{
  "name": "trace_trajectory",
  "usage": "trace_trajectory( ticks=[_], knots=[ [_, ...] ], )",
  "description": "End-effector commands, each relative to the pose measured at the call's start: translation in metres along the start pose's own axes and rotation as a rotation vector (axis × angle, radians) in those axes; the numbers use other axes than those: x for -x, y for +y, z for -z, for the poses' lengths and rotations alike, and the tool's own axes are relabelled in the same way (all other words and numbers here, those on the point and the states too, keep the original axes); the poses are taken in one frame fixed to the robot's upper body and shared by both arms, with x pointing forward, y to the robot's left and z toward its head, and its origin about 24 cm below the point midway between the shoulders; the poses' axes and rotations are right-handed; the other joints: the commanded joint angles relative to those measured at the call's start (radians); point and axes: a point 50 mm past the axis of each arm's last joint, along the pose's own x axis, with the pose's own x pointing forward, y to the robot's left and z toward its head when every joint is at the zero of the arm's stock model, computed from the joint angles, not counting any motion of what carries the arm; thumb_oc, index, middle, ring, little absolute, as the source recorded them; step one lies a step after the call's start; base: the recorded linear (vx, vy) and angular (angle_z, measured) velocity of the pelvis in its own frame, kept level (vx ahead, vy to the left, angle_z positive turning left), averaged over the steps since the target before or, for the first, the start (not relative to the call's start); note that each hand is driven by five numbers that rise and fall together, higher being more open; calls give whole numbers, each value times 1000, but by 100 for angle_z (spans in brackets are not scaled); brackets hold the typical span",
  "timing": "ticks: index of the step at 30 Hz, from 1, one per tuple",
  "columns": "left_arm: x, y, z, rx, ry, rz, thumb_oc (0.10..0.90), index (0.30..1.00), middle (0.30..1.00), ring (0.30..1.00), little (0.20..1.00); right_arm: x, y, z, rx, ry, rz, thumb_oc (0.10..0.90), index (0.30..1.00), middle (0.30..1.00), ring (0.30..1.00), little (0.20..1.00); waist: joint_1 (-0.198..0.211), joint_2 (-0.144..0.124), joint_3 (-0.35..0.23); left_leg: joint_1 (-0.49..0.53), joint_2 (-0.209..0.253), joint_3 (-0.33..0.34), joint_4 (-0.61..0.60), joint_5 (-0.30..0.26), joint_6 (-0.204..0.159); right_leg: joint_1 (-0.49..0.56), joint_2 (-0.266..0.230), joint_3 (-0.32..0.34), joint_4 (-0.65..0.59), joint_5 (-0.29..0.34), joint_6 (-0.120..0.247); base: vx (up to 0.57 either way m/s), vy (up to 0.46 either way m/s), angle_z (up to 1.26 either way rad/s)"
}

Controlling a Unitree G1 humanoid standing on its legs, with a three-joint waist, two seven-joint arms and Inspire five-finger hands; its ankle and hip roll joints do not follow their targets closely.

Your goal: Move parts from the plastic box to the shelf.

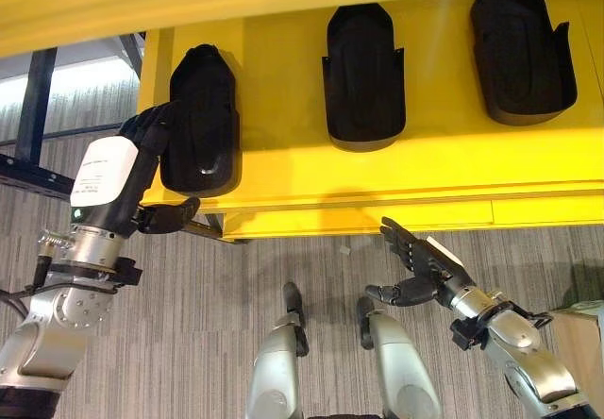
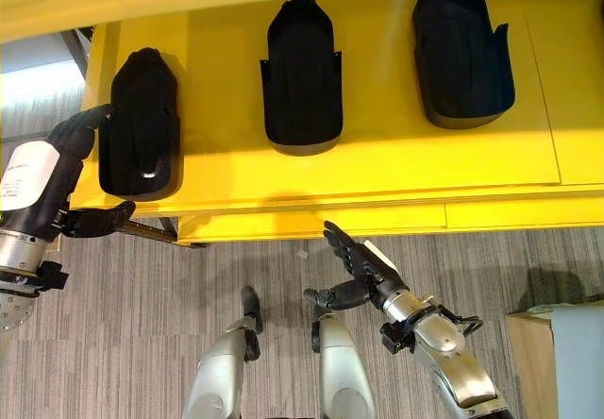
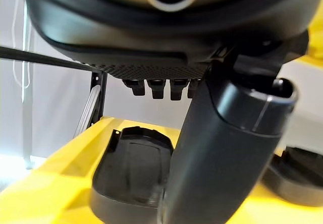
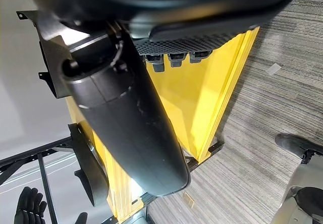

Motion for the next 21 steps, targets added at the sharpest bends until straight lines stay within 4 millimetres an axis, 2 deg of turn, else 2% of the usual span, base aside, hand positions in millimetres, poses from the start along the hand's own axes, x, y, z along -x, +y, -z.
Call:
trace_trajectory(
  ticks=[1, 4, 12, 21],
  knots=[
    [-21, 48, 4, -141, -34, -237, 900, 1000, 1000, 1000, 1000, -6, 0, -37, 48, -215, -19, 900, 1000, 1000, 1000, 1000, -37, -9, -61, 35, -9, -31, 51, -99, 33, 65, -68, -68, -55, 15, 38, 0, 0, 0],
    [-27, 49, 6, -151, -29, -279, 900, 1000, 1000, 1000, 1000, -8, 0, -37, 45, -215, -21, 900, 1000, 1000, 1000, 1000, -43, -15, -63, 35, -6, -27, 52, -100, 33, 63, -66, -68, -54, 16, 38, 0, 0, 0],
    [-48, 42, 9, -227, -11, -229, 900, 1000, 1000, 1000, 1000, -12, 1, -41, 41, -217, -43, 900, 1000, 1000, 1000, 1000, -69, -28, -62, 31, 6, -14, 65, -102, 31, 53, -56, -55, -50, 25, 38, 1, -3, -1],
    [-56, 29, 13, -269, 27, -154, 900, 1000, 1000, 1000, 1000, -13, -2, -44, 55, -215, -63, 900, 1000, 1000, 1000, 1000, -92, -30, -61, 35, 10, -4, 68, -105, 31, 45, -52, -41, -44, 26, 37, 4, 13, -4]
  ],
)
